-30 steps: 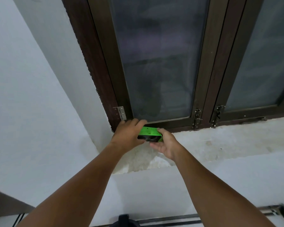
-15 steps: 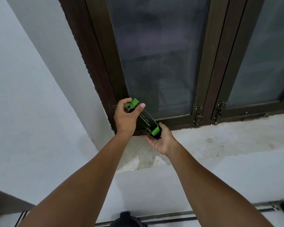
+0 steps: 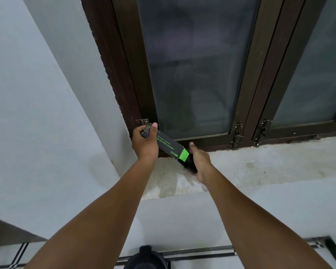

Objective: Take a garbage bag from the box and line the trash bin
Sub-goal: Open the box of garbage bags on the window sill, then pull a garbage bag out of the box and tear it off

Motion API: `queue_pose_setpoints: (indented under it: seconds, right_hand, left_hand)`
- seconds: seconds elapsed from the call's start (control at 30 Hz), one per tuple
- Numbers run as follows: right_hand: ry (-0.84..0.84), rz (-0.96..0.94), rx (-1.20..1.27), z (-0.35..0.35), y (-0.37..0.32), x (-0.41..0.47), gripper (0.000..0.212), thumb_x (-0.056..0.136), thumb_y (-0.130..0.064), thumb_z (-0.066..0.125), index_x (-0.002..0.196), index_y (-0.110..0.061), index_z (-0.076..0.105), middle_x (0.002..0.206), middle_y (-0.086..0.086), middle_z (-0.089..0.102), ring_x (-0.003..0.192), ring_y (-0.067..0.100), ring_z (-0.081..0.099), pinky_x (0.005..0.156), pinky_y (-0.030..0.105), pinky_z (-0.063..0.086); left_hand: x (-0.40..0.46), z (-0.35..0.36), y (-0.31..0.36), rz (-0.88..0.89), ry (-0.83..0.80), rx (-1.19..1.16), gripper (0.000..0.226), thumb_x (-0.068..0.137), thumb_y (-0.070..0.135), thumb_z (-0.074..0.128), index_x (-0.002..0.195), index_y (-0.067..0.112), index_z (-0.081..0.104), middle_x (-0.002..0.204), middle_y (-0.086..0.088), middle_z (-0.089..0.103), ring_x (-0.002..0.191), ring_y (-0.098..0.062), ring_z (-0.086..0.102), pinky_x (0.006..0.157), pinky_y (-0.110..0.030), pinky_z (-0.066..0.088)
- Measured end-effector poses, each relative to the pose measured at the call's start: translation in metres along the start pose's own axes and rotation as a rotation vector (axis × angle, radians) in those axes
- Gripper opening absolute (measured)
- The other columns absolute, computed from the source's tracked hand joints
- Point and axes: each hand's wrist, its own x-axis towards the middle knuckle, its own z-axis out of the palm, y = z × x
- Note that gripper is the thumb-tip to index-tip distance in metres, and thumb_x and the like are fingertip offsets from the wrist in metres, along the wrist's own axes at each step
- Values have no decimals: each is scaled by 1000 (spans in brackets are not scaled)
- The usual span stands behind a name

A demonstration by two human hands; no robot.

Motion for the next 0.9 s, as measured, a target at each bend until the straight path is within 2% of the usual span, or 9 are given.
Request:
queue_pose_setpoints:
  seconds: [0.07, 0.2, 0.27, 0.33, 0.4, 0.6, 0.77, 0.83, 0.9]
  right_hand:
    - [39, -40, -90, 2, 2, 0, 38, 96, -54, 61, 103, -17, 68, 108, 11, 71, 101, 32, 69, 77, 44, 64]
    - [298, -180, -76, -4, -1, -1, 29, 100, -41, 61, 83, -18, 65, 99, 10, 69, 88, 29, 67, 79, 50, 64]
    - [444, -250, -79, -13, -3, -4, 34, 102, -38, 55, 77, -16, 63, 93, 11, 70, 79, 26, 64, 72, 43, 61]
    - [554, -296, -92, -21, -5, -8, 37, 105, -37, 48, 89, -10, 67, 94, 8, 68, 79, 25, 62, 57, 28, 49]
    - [612, -326, -87, -26, -7, -10, 39, 107, -38, 46, 98, -7, 68, 95, 6, 65, 81, 23, 60, 54, 22, 39]
    - [575, -439, -99, -25, -6, -12, 36, 105, -37, 52, 93, -9, 69, 87, 2, 67, 77, 15, 62, 55, 20, 42]
    - [461, -472, -142, -11, -5, -16, 41, 103, -39, 55, 77, -8, 60, 70, 0, 57, 65, 11, 55, 53, 22, 38]
    - [420, -452, -124, -5, -3, -15, 45, 103, -42, 56, 71, -9, 56, 68, 2, 55, 66, 17, 55, 54, 26, 40]
    - [389, -423, -107, 2, -1, -16, 48, 102, -42, 56, 66, -12, 49, 66, 2, 51, 67, 19, 53, 56, 29, 40]
  left_hand:
    - [4, 2, -4, -18, 20, 17, 39, 89, 49, 69, 115, 23, 59, 111, 1, 62, 101, -21, 63, 88, -36, 57]
    - [11, 5, -9, -82, 57, 20, 34, 91, 49, 66, 111, 22, 60, 108, 1, 63, 99, -23, 63, 84, -36, 54]
    - [14, 5, -11, -122, 87, 19, 30, 94, 49, 61, 107, 22, 58, 101, 4, 61, 96, -23, 63, 84, -40, 57]
    - [14, 4, -13, -142, 105, 50, 33, 97, 48, 56, 113, 19, 58, 105, 0, 61, 95, -22, 61, 78, -35, 52]
    - [13, 2, -21, -124, 95, 143, 41, 97, 53, 52, 120, 20, 59, 114, -2, 63, 100, -24, 60, 81, -36, 50]
    - [12, 0, -46, -175, -10, 355, 51, 99, 56, 44, 138, 23, 51, 137, -11, 57, 121, -37, 53, 97, -47, 46]
    - [-2, 1, -44, -238, -116, 512, 63, 102, 50, 43, 155, 19, 29, 161, -14, 21, 142, -40, 30, 111, -51, 40]
    - [-6, 1, -43, -252, -138, 520, 62, 101, 43, 50, 155, 19, 30, 163, -13, 16, 146, -39, 27, 115, -51, 38]
    - [-9, -3, -46, -177, -118, 617, 54, 100, 40, 53, 149, 20, 41, 161, -12, 21, 144, -37, 31, 114, -51, 38]
